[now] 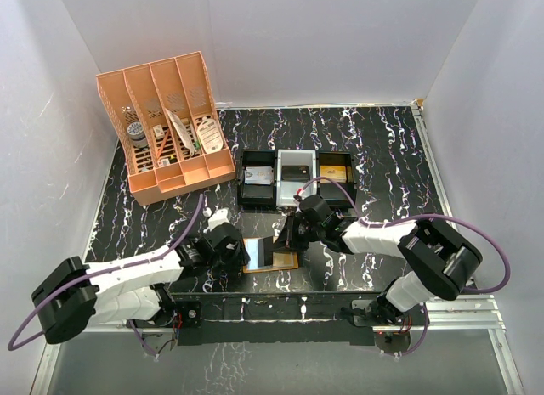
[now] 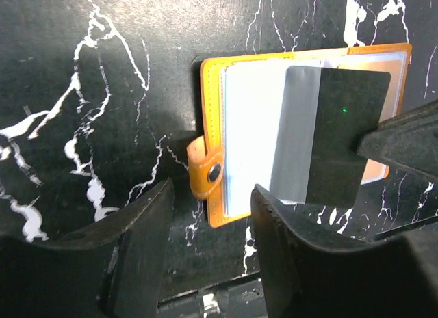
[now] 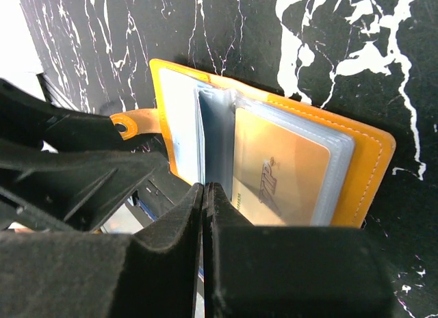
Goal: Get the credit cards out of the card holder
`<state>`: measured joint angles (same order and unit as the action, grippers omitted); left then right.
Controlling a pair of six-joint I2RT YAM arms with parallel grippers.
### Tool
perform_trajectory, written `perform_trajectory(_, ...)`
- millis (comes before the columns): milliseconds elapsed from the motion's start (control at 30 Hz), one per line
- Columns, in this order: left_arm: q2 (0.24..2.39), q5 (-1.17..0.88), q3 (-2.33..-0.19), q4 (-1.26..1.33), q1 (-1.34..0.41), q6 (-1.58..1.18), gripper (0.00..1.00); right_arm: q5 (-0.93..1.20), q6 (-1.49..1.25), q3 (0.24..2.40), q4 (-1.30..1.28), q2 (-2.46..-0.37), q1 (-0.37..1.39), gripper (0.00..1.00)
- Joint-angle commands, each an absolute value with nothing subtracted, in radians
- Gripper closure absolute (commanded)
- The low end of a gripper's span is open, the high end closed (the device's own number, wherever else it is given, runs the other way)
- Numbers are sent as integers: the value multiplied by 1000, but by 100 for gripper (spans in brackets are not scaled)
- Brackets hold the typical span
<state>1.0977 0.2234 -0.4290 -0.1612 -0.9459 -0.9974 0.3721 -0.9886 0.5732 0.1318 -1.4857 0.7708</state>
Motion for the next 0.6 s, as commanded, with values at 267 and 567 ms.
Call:
perform_trajectory(267,859,333,-580,-370,-980,-1004,45,353,-992,562,173,-1511,758,99)
perform_trajectory(567,1056,85,-541,-65,-977,-1126,46,333,-999,545,167,-1485,758,99)
